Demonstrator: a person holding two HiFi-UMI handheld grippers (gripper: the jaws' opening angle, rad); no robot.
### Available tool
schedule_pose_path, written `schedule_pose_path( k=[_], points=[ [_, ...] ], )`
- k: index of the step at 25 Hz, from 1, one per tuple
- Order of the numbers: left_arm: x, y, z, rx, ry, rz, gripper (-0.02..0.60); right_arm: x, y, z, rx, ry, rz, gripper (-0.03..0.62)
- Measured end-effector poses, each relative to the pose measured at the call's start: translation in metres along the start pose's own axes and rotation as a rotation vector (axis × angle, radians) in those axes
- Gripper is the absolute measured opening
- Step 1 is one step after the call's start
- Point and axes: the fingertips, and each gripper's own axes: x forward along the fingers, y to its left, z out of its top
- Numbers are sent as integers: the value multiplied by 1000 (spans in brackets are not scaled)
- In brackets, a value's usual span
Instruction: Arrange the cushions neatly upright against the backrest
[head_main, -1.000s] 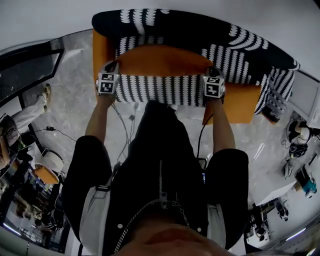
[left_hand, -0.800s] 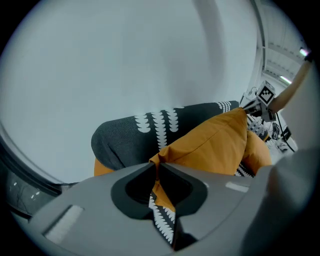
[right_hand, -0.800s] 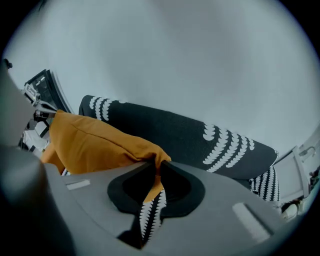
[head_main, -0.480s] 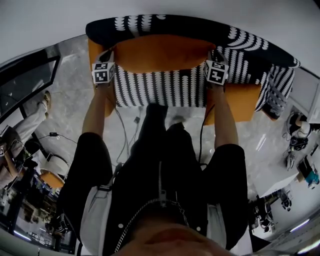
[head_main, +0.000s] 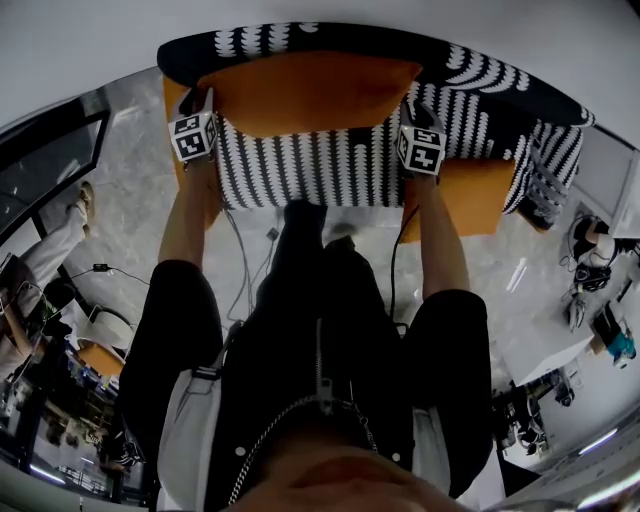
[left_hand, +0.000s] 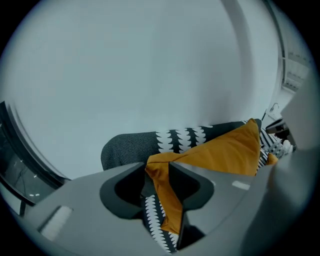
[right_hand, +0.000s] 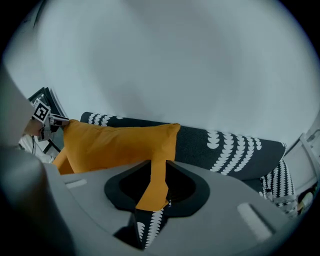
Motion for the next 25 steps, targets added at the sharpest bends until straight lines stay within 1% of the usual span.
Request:
schedule_pose_path(
  k=[3,6,8,9,10,11,12,13,14,18,22,25],
  points=[
    [-21,-3,-6,-1,-13,10,156,-10,8,-10,0,-13,30,97],
    [-43,-19,-21,22,-4,-18,156,-25,13,-18,-9,-23,36,95],
    [-56,-38,-27,40,-9,-38,147,-37,10,-24,-9,-36,25,85],
    [-61,-49,-30,45,-14,-48,123,-44,6,-27,-7,-46,14,68],
    [-67,-61,-32,48,-18,-59,100,-52,1,-30,-4,-58,2,22],
    [-72,-73,-35,51,-22,-73,78,-60,-3,-34,-1,-70,-10,5],
    [-78,-85,-37,56,-24,-92,34,-69,-7,-38,2,-80,-24,5],
    [-85,-99,-40,64,-23,-113,11,-80,-10,-44,2,-85,-40,3],
    [-94,-114,-45,76,-20,-134,11,-93,-12,-52,2,-87,-56,3],
    [-136,-183,-62,125,-32,-187,11,-158,-22,-98,25,-129,-80,3],
    [-175,-258,-87,176,-34,-240,11,-217,-44,-169,74,-158,-99,3],
    [-204,-317,-114,193,-32,-274,11,-263,-66,-225,106,-169,-106,3]
  ],
)
